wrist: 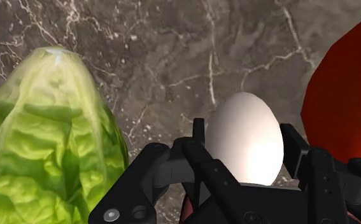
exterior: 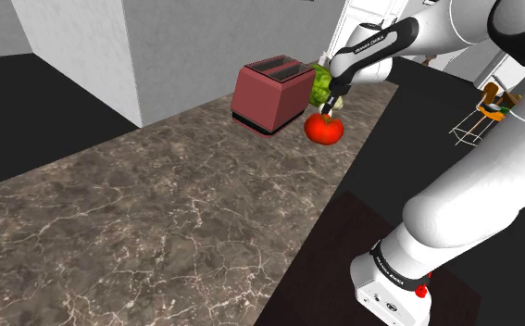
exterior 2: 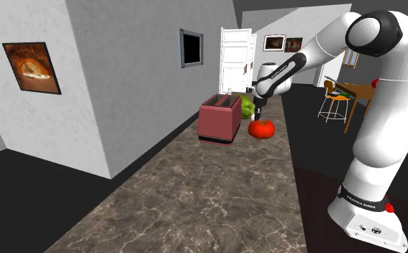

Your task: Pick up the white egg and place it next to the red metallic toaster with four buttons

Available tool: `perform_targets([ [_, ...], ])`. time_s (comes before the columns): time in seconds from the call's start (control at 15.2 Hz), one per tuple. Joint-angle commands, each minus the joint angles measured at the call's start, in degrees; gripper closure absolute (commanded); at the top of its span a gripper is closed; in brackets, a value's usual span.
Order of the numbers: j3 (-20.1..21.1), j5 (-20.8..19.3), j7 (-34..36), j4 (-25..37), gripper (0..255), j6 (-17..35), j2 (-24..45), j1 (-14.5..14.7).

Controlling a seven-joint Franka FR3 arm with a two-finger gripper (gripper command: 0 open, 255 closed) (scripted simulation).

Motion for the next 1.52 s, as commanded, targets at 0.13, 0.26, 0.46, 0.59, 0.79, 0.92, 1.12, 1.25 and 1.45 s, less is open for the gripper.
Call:
perform_targets([
  [0.13, 0.1, 0.0, 0.3, -1.7, 255, 2.0, 2.3, 0.1],
  [0.26, 0.0, 0.0, 0.3, -1.7, 255, 2.0, 2.3, 0.1],
  [0.46, 0.0, 0.0, 0.3, -1.7, 255, 2.0, 2.3, 0.2],
  [0.59, -0.1, 0.0, 0.3, -1.7, 255, 2.0, 2.3, 0.2],
  [0.79, -0.4, 0.2, -0.6, -2.8, 0, 2.3, 1.4, -0.2],
  [0.92, -0.5, -0.3, -0.1, -3.7, 0, 2.3, 0.5, -0.1],
  [1.12, -0.2, -0.2, 0.4, -1.6, 0, 0.2, 0.6, 0.5],
  [1.25, -0.1, -0.6, 0.7, -1.2, 0, -3.3, -2.5, 0.8],
  [1.45, 0.0, -0.8, 0.9, -1.0, 0, -4.7, -3.7, 0.8],
])
